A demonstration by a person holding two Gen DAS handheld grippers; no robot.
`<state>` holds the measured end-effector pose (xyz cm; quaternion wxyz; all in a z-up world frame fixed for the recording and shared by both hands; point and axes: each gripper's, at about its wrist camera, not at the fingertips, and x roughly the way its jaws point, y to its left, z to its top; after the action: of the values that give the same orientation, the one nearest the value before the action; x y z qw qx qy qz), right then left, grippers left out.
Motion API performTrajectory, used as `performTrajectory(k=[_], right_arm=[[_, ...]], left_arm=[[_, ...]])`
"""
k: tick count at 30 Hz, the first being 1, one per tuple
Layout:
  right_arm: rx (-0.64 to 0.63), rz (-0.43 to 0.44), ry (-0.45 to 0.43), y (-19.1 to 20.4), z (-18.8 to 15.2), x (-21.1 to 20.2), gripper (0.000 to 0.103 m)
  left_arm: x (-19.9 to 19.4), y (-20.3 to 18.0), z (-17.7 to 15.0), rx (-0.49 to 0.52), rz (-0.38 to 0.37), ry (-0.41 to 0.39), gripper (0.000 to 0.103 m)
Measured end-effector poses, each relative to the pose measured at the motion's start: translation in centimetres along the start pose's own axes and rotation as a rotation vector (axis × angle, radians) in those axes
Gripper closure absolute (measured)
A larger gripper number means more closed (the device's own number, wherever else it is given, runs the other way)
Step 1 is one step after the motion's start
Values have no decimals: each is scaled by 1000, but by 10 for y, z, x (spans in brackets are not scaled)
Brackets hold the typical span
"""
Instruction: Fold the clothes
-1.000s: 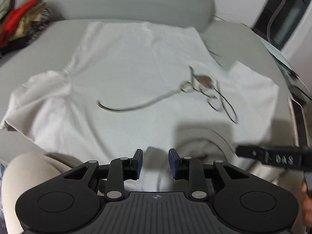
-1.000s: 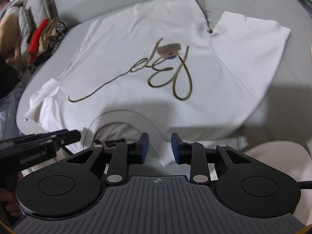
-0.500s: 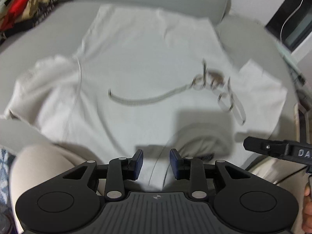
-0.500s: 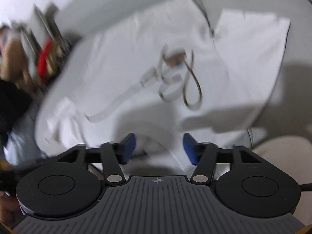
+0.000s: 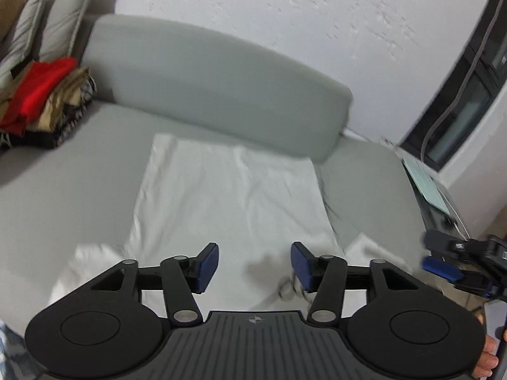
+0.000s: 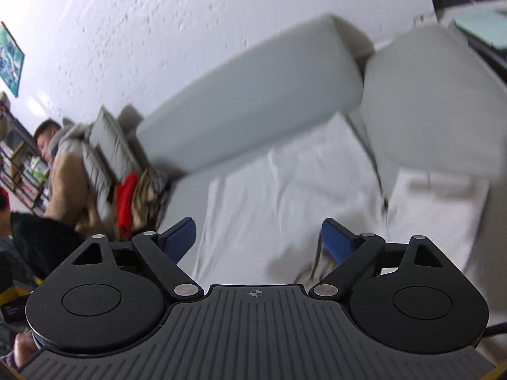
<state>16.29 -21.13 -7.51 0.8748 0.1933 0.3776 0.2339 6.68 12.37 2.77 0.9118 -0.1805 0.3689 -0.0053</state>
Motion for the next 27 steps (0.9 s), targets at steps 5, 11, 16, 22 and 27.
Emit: performTrajectory(k=[5,11,16,22,27], right_arm=[[85,-105,-23,-38,33,58,20],[120,-207,69,-94,67,163,45],[140,-270,105,-137,93,243,44],[133,-229,89,-173,122,315,45],[180,-109,84,-189,139,354,46]], left_arm=[[55,33,27,-73,70,31,50],[143,94,49,-138,150,91,86],[203,140,79,-191,218,47,70],[265,172,108,-189,176,5,70],[304,192,126,-196,125,-11,73]])
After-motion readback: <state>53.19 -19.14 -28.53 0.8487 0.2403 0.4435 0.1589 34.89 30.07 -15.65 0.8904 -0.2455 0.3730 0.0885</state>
